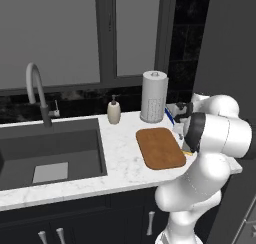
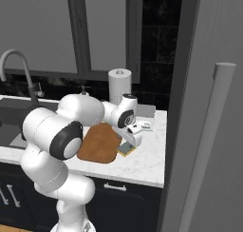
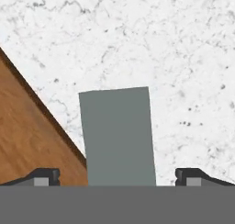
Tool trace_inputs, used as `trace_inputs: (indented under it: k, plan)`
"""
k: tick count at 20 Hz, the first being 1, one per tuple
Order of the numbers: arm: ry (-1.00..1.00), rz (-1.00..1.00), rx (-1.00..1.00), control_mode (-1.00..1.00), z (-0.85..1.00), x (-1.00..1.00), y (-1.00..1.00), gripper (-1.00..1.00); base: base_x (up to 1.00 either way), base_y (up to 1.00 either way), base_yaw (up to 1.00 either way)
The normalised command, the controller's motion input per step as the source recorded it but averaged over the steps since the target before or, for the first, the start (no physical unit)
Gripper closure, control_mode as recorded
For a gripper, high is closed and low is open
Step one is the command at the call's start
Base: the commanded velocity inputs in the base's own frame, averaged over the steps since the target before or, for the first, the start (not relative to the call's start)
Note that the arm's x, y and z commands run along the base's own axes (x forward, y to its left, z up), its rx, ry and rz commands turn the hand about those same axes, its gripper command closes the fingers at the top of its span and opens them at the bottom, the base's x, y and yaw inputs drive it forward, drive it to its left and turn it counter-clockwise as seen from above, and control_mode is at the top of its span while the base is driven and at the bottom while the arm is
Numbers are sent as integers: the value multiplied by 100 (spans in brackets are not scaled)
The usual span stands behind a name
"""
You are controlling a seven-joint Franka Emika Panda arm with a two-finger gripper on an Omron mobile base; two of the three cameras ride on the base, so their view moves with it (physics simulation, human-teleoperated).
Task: Pick up the sponge from the counter and clean the cutting board by briefly scrubbing or pressing down on the cutting board. Once finished, release the sponge.
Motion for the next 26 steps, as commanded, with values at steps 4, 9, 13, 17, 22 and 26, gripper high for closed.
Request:
trace_inputs:
  k: [4, 9, 13, 17, 22, 26]
  plan:
    - [0, -4, 0, -100, -28, 0, -3, -100, 0, 0, 0]
    - [0, 0, 0, -100, -24, 10, 0, -100, 0, 0, 0]
    - [0, 0, 0, -100, -22, 14, 0, -100, 0, 0, 0]
    - [0, 0, 0, -100, -29, 10, 0, -100, 0, 0, 0]
    - [0, 0, 0, -100, -37, 0, 0, -100, 0, 0, 0]
    - [0, 0, 0, -100, -12, 0, 0, 100, 0, 0, 0]
